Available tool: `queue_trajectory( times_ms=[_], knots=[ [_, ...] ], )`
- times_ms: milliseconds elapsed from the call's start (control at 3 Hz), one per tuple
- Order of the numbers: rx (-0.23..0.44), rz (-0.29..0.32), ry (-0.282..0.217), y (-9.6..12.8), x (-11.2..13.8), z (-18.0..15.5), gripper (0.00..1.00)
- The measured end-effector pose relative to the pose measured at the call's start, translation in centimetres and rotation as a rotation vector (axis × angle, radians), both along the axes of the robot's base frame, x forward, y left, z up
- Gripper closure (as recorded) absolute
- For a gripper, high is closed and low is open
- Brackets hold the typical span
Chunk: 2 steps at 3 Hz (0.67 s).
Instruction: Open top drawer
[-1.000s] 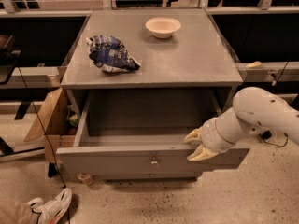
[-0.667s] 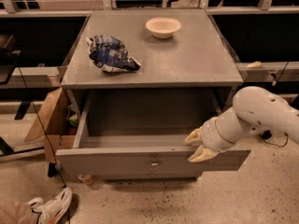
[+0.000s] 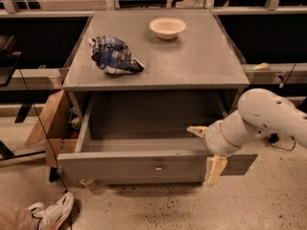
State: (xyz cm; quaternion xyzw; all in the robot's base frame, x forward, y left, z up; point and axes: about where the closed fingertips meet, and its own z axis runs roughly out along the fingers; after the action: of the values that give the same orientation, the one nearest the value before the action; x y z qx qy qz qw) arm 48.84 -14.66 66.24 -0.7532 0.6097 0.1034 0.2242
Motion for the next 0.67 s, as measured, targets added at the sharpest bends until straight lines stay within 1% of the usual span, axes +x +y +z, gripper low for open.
queue_trajectory(
  times_ms=[333, 667],
  knots=[
    [0.0, 0.0, 0.0, 0.0, 0.0, 0.0, 0.0],
    [-0.016, -0.009, -0.006, 0.0, -1.0, -0.4, 0.0]
  ],
)
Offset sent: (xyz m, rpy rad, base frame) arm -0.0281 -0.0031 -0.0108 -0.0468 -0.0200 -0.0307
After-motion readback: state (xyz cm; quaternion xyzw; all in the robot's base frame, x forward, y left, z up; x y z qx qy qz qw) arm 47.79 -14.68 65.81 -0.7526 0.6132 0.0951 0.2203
